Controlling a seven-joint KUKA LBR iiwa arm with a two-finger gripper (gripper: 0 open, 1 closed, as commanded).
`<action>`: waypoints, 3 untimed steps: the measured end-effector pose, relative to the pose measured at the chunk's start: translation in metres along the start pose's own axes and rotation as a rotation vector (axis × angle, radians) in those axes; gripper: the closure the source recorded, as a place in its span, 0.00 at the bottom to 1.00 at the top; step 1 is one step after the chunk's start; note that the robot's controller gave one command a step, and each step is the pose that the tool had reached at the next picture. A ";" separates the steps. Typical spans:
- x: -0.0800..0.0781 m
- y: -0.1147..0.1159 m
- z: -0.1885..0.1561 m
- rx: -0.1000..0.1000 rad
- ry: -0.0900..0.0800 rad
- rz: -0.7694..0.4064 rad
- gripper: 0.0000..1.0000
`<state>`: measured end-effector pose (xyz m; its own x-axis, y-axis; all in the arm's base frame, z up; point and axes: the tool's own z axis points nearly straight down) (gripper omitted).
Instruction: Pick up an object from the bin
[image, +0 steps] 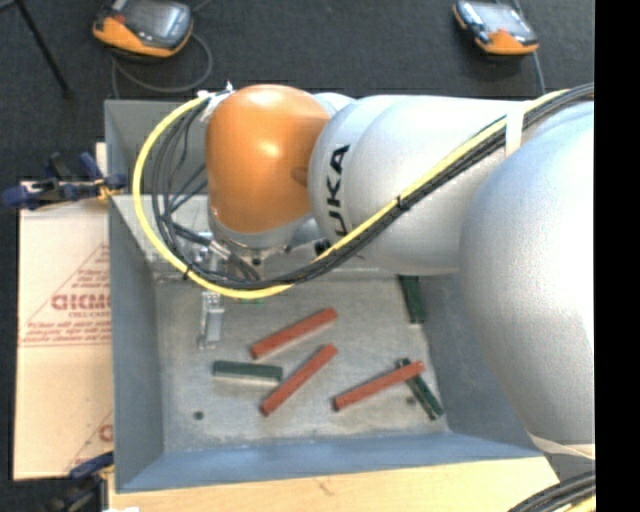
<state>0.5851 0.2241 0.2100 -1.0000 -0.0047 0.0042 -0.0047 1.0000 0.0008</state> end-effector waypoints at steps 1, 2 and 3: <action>0.060 -0.040 0.067 0.004 0.005 -0.042 0.00; 0.045 -0.103 0.144 0.004 0.000 0.047 0.00; 0.044 -0.098 0.140 -0.002 -0.006 0.044 1.00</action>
Offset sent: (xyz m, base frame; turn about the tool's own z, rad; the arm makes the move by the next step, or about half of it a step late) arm -0.0575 -0.0371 -0.0631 -0.0428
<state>0.5409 0.1255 0.0706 -0.9992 0.0394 -0.0021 0.0394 0.9992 0.0023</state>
